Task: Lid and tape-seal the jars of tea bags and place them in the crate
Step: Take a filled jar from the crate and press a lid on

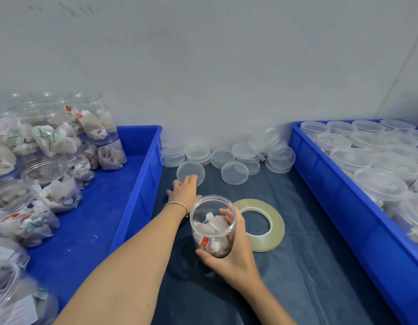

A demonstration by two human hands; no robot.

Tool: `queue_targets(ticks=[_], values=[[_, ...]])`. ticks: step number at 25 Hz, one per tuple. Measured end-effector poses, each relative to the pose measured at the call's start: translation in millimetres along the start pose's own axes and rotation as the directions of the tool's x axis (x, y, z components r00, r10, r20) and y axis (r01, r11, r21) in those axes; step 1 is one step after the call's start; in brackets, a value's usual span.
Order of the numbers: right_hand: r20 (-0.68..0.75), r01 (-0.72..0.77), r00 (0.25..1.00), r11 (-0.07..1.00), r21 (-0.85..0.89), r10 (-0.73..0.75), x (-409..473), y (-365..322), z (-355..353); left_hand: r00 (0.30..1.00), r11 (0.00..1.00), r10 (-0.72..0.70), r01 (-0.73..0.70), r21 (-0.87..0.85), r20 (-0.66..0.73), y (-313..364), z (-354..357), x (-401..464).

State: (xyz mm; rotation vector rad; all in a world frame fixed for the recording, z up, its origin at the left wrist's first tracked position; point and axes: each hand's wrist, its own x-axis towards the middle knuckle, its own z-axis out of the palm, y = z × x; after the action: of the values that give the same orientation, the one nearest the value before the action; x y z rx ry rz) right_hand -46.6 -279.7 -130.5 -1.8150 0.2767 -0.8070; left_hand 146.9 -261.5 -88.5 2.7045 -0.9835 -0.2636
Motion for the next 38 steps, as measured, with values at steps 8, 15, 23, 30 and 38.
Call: queue_targets(ticks=[8,15,23,30,38], values=[[0.016,-0.028,0.999,1.000,0.008,0.027,1,-2,-2,0.875,0.700,-0.261,-0.120,-0.704,-0.408,21,-15,-25],[0.081,-0.085,0.994,0.988,0.130,0.075,-6,-7,-5,0.853,0.028,-0.426,-0.321,-0.947,-0.302,27,-77,-94],[-0.007,0.142,0.989,0.980,-0.142,-0.145,21,-61,-19,0.931,0.708,-0.028,-0.239,-0.664,-0.365,28,-38,-123],[0.213,0.132,0.973,0.535,-0.834,0.093,33,-78,-18,0.952,0.199,-0.209,-0.184,-0.963,-0.225,43,-16,-125],[0.268,0.176,0.954,0.467,-0.867,0.137,35,-88,-14,0.982,0.053,0.024,-0.190,-0.980,-0.189,15,35,-148]])
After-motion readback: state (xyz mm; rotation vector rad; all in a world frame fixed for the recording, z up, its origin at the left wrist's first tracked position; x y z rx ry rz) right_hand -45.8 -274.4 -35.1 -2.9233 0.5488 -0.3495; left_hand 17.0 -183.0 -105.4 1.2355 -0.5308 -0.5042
